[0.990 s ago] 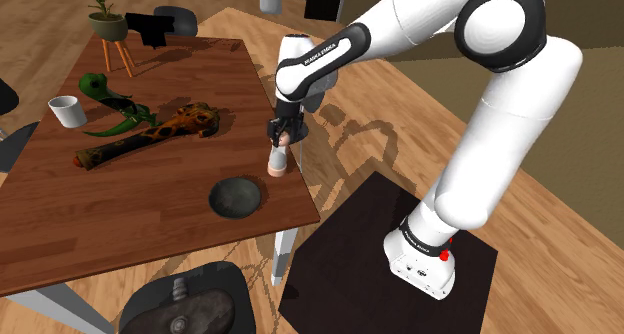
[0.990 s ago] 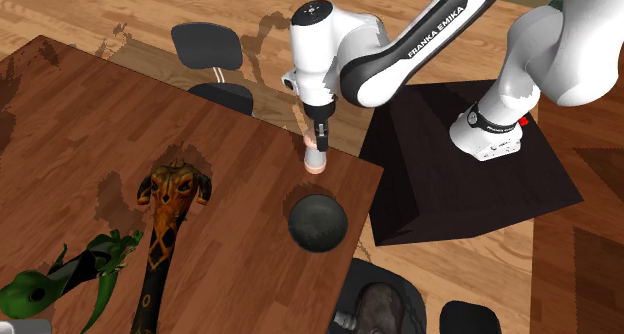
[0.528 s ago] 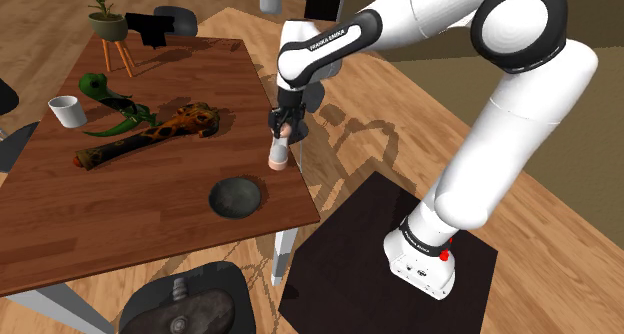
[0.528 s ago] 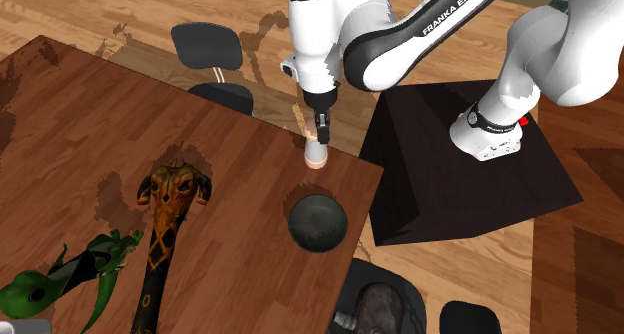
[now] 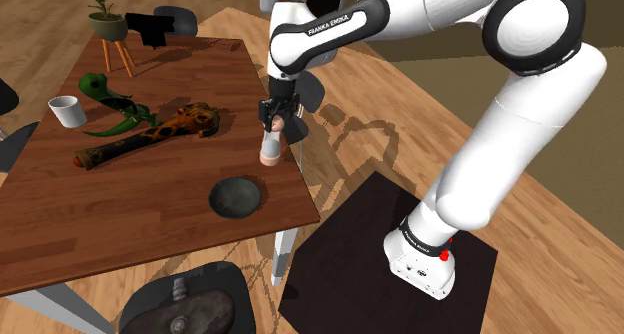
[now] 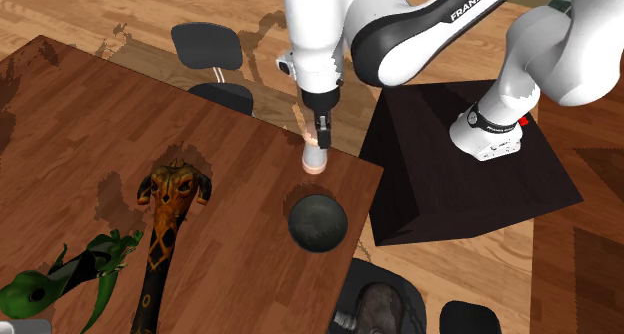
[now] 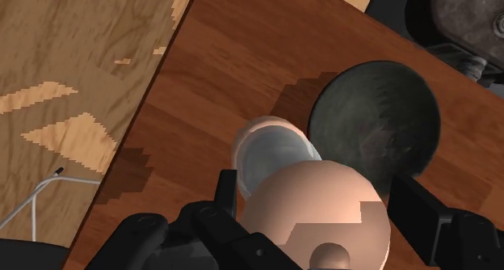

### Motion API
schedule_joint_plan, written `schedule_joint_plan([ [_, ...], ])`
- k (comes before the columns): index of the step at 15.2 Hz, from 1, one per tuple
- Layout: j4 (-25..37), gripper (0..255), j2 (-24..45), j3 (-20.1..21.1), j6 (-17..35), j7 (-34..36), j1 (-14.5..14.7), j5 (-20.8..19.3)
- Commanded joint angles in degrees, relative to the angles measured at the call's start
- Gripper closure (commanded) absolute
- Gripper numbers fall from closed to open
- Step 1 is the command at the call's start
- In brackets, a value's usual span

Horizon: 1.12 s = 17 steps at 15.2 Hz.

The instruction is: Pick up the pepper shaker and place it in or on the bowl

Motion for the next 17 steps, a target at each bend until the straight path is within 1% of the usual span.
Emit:
schedule_joint_plan([
  [1,1.3,255,0.1,1.2,-0.9,2.6,1.3,0.1],
  [6,6.4,255,1.4,4.1,-4.2,9.2,4.6,-0.1],
  [11,13.3,255,4.2,6.7,-7.7,15.6,7.9,-0.6],
  [12,13.8,255,4.4,6.9,-8.0,16.1,8.1,-0.7],
  [17,11.6,255,5.7,6.9,-4.5,15.9,8.2,-0.8],
])
